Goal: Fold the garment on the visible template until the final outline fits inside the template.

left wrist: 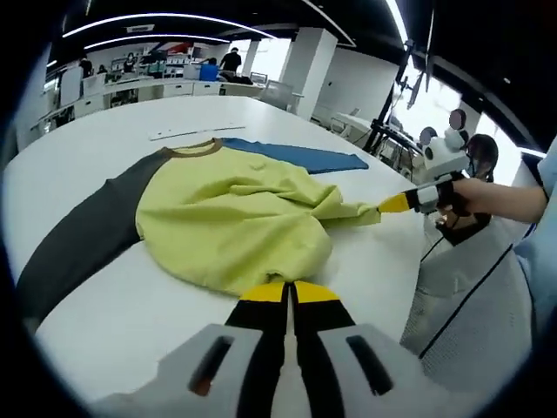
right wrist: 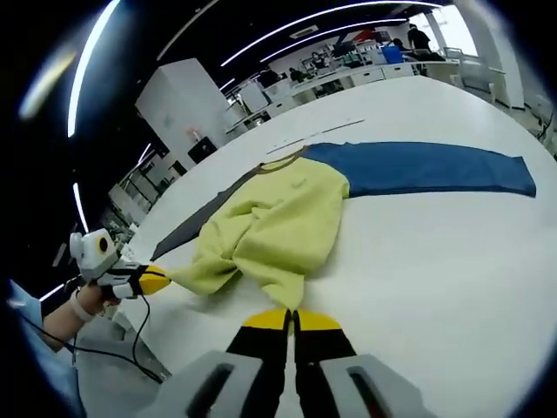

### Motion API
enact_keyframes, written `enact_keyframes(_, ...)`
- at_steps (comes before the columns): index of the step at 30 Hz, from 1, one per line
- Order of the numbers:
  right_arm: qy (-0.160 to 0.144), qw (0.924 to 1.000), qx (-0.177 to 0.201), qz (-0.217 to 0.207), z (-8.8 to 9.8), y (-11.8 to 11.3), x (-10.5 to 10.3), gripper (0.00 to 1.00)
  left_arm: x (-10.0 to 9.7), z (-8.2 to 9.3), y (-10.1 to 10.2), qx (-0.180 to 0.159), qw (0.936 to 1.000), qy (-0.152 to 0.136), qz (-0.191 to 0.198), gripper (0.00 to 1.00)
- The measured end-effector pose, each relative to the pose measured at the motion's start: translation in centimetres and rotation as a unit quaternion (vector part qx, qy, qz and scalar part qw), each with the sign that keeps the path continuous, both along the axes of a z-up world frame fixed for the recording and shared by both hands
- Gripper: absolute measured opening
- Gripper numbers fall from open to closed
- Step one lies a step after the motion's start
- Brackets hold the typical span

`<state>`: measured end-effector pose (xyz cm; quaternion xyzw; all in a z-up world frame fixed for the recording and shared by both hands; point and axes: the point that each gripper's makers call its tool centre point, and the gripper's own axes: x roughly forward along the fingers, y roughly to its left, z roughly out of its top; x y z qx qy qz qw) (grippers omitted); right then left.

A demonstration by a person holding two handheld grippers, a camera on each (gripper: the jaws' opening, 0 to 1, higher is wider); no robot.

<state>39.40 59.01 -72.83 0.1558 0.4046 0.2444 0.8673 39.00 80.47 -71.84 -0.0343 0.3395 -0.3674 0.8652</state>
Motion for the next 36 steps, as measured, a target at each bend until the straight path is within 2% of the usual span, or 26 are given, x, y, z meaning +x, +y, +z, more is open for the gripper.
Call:
enact_keyframes(5, 0.000, 1.0000, -0.009, 0.001, 0.1, -1.2, -0.8, 0.00, -1.0, -0.4, 1.3, -0.009, 0.9993, 0.031, 0.016, 0.00)
enact_keyframes(12, 0.006, 0.9997, -0.019, -0.014, 0.0, -3.5, -1.9, 0.00, -2.2, -0.7, 3.5, -0.004, 0.9983, 0.047, 0.034, 0.00)
enact_keyframes(24, 0.017, 0.9993, -0.033, -0.006, 0.5, -6.1, -3.3, 0.00, -4.1, -0.3, 5.3, -0.009, 0.9944, 0.093, 0.048, 0.00)
enact_keyframes(29, 0.022, 0.9995, -0.022, 0.003, 1.4, -6.4, -3.2, 0.00, -4.6, -0.2, 6.3, -0.012, 0.9910, 0.123, 0.052, 0.00)
enact_keyframes(33, 0.036, 0.9988, -0.024, 0.024, 1.2, -6.5, -3.2, 0.00, -5.2, -0.6, 6.9, -0.023, 0.9838, 0.166, 0.063, 0.00)
enact_keyframes(36, 0.047, 0.9979, -0.027, 0.034, 0.8, -6.5, -3.3, 0.00, -6.1, -1.3, 8.0, -0.003, 0.9780, 0.199, 0.061, 0.00)
